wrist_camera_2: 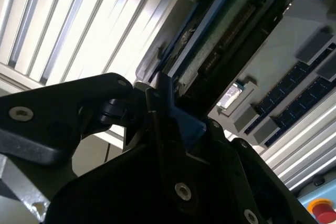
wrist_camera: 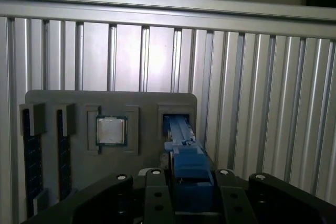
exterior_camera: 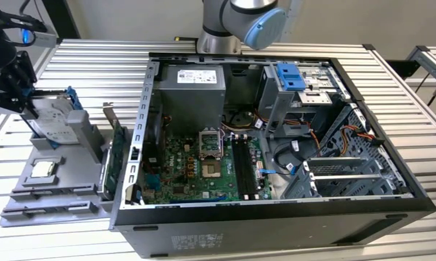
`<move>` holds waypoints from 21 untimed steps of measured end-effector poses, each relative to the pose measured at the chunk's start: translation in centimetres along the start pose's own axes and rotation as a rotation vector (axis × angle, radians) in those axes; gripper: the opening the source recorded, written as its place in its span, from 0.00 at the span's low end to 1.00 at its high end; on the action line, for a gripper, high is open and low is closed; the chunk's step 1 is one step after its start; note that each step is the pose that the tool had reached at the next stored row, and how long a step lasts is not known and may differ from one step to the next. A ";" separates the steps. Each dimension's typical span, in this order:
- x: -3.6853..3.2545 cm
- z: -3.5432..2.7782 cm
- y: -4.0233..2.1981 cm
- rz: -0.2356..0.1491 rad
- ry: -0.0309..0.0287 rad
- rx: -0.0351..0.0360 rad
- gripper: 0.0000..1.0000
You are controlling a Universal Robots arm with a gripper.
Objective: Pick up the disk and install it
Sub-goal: 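Pick up the disk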
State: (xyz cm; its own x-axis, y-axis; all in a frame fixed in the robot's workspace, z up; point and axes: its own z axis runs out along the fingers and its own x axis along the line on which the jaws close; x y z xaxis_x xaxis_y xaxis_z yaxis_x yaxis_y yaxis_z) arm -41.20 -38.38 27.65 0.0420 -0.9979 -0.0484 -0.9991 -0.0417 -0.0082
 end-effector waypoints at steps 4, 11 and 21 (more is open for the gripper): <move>0.00 0.03 0.00 0.000 0.0000 0.0000 0.00; 0.01 0.19 0.00 0.000 -0.0002 0.0005 0.00; 0.01 0.21 0.00 0.000 0.0001 0.0000 0.00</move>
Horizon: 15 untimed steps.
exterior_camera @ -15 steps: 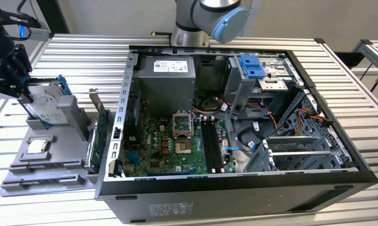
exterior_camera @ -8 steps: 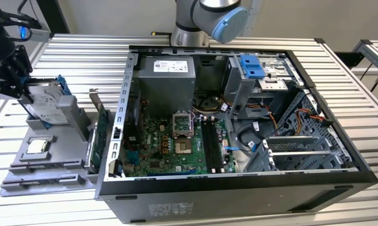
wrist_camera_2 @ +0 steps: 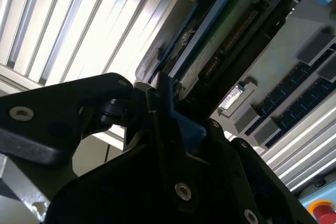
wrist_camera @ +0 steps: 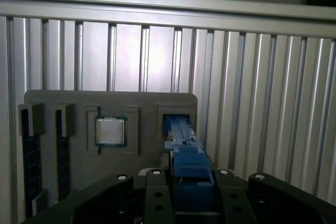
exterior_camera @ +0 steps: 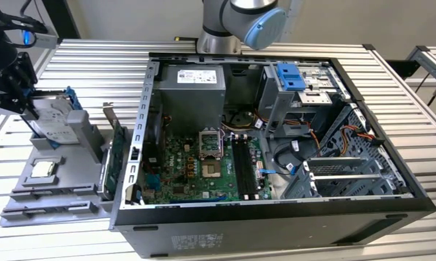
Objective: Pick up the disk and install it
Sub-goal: 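Pick up the disk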
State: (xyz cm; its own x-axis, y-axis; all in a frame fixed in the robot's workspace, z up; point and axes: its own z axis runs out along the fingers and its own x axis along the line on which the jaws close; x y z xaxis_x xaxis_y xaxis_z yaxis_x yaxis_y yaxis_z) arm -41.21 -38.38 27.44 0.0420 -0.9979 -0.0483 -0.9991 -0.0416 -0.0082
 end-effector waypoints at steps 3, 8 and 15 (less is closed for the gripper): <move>0.00 0.01 0.00 0.000 0.0000 0.0001 0.00; 0.00 0.02 0.00 0.000 -0.0001 0.0001 0.00; 0.00 -0.04 0.00 0.000 -0.0003 0.0005 0.00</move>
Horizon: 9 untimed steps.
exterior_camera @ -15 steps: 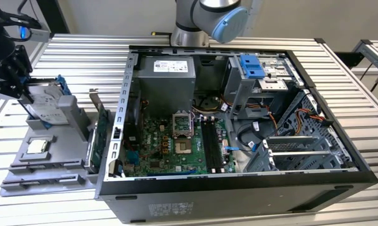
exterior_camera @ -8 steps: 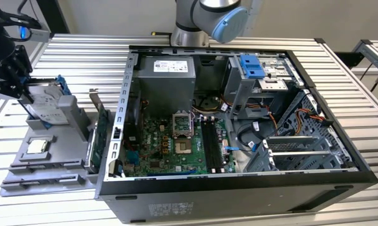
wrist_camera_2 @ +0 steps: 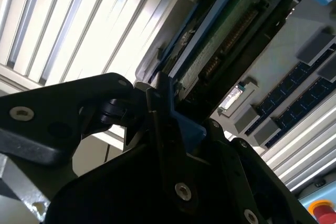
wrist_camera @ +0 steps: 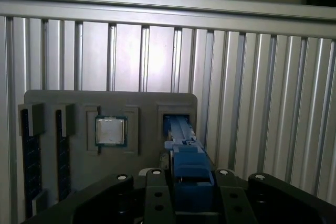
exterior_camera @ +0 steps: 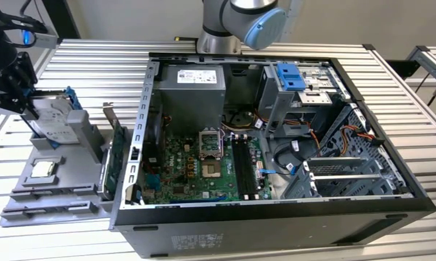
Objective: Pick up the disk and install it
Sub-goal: 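Pick up the disk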
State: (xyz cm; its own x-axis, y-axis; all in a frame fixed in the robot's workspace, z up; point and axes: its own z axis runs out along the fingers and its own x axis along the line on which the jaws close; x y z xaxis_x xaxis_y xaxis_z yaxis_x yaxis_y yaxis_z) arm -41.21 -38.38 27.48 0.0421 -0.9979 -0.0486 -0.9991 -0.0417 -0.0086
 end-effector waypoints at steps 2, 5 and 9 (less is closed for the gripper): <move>-0.01 -0.18 -0.01 0.000 -0.0003 0.0004 0.00; -0.02 -0.36 0.00 0.000 0.0000 0.0000 0.00; -0.02 -0.40 0.00 0.000 0.0002 -0.0003 0.00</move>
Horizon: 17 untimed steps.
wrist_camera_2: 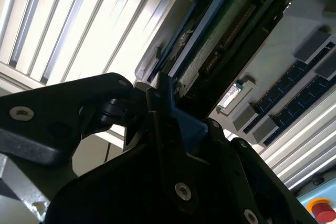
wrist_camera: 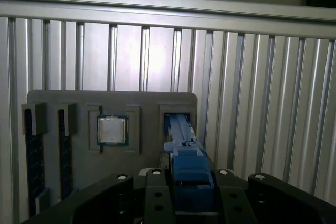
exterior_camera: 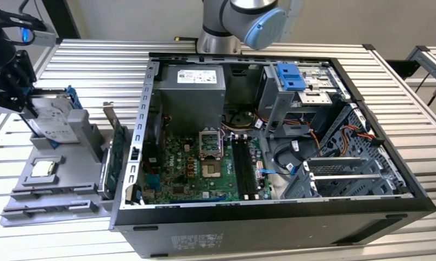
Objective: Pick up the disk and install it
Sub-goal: 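Pick up the disk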
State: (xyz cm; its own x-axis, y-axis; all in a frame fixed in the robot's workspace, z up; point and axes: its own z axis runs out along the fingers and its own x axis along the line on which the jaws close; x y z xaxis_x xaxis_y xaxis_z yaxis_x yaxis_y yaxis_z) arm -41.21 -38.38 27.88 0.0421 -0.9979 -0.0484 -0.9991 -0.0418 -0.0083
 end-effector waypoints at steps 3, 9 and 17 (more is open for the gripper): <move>0.00 -0.01 0.00 0.000 0.0000 0.0000 0.00; 0.01 -0.14 0.00 0.000 0.0001 -0.0003 0.00; 0.11 -0.28 0.01 0.001 -0.0026 0.0001 0.00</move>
State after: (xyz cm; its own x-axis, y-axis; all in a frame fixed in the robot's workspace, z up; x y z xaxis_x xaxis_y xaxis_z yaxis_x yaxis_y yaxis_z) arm -41.21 -38.50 28.16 0.0413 -0.9978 -0.0510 -0.9991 -0.0409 -0.0084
